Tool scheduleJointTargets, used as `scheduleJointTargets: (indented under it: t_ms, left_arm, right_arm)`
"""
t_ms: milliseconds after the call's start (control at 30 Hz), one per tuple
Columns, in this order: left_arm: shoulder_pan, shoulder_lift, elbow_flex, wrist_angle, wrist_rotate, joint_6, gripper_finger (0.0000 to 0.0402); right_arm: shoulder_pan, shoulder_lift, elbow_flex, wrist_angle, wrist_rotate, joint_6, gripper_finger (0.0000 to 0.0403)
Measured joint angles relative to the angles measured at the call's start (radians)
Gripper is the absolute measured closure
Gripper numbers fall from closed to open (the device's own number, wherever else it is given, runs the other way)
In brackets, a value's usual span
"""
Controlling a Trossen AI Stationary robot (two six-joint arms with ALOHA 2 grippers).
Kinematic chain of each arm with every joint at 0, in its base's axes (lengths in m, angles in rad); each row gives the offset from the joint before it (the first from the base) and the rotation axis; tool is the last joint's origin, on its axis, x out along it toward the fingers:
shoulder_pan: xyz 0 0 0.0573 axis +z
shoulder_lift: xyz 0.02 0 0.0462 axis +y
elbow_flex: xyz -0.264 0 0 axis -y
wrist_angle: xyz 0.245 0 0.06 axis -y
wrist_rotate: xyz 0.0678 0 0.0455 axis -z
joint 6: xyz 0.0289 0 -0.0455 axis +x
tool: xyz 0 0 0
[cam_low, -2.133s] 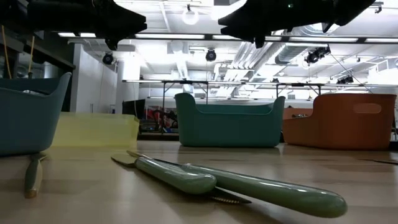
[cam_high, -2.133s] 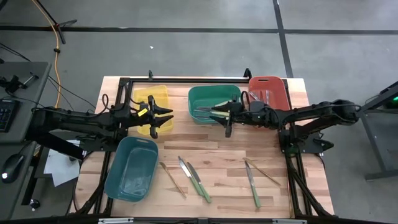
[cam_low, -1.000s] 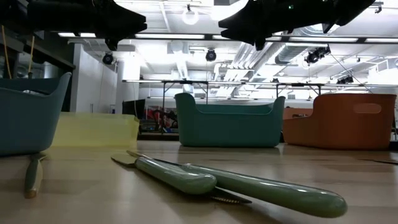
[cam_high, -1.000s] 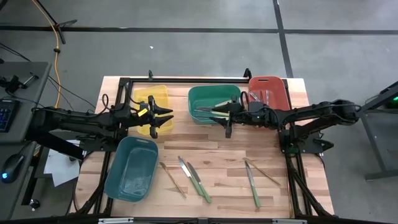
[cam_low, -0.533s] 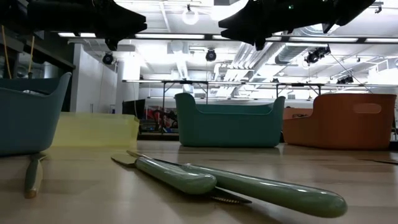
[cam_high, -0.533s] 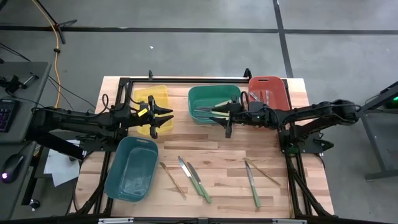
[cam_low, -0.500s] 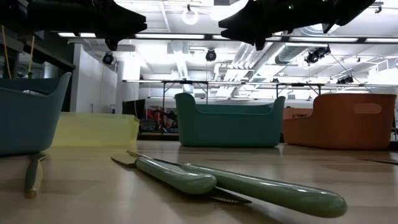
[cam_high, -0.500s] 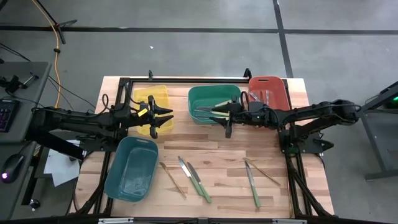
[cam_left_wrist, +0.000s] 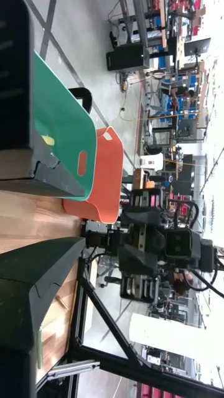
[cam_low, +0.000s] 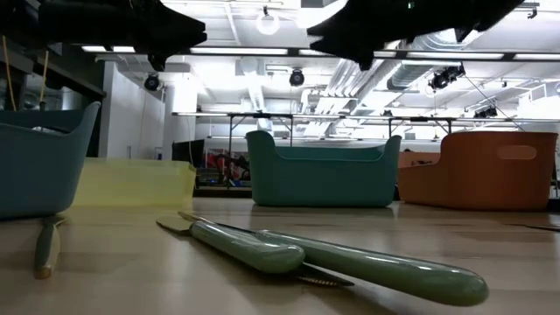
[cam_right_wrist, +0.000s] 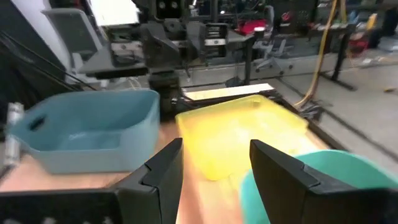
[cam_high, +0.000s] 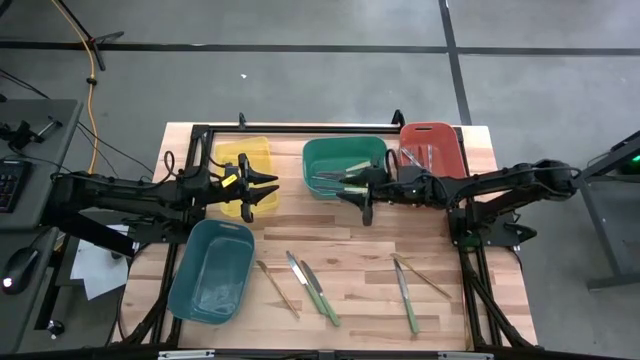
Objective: Sort silverware by color (type)
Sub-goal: Put the green knife into the yellow bin
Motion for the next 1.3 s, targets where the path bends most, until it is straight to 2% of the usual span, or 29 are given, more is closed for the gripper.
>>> scheduleJointTargets:
  t_ms: [67, 133, 267, 367, 533, 600, 700, 833, 1133, 1300]
  left_arm:
    - [0.000, 0.000, 0.000, 0.002, 0.000, 0.000, 0.0298]
    - [0.000, 0.000, 0.000, 0.006, 0.000, 0.000, 0.0298]
    - [0.000, 0.000, 0.000, 0.007, 0.000, 0.000, 0.0298]
    - [0.000, 0.000, 0.000, 0.007, 0.000, 0.000, 0.0298]
    - [0.000, 0.000, 0.000, 0.007, 0.000, -0.038, 0.0298]
    - [0.000, 0.000, 0.000, 0.007, 0.012, -0.079, 0.0298]
    - [0.000, 0.002, 0.000, 0.020, 0.081, -0.131, 0.0298]
    - [-0.010, 0.043, 0.002, 0.133, 0.151, -0.137, 0.0298]
    - [-0.060, 0.339, 0.181, 0.151, 0.156, -0.048, 0.0298]
    - [-0.059, 0.482, 0.268, 0.148, 0.179, -0.027, 0.0298]
  right_arm:
    - [0.029, 0.000, 0.041, -0.079, 0.000, 0.034, 0.0234]
    - [0.066, 0.000, 0.104, -0.234, 0.008, 0.067, 0.0234]
    - [0.159, 0.000, 0.264, -0.619, 0.150, 0.193, 0.0234]
    - [0.229, 0.000, 0.363, -0.893, 0.219, 0.365, 0.0234]
    - [0.344, 0.000, 0.423, -1.164, 0.189, 0.685, 0.0234]
    - [0.388, 0.000, 0.427, -1.226, 0.151, 0.782, 0.0234]
    - [0.449, 0.000, 0.427, -1.331, 0.107, 0.932, 0.0234]
    - [0.526, 0.000, 0.427, -1.435, 0.105, 1.139, 0.0234]
    - [0.658, 0.015, 0.427, -1.489, 0.102, 1.460, 0.0234]
    - [0.700, 0.133, 0.426, -1.500, -0.014, 1.562, 0.0234]
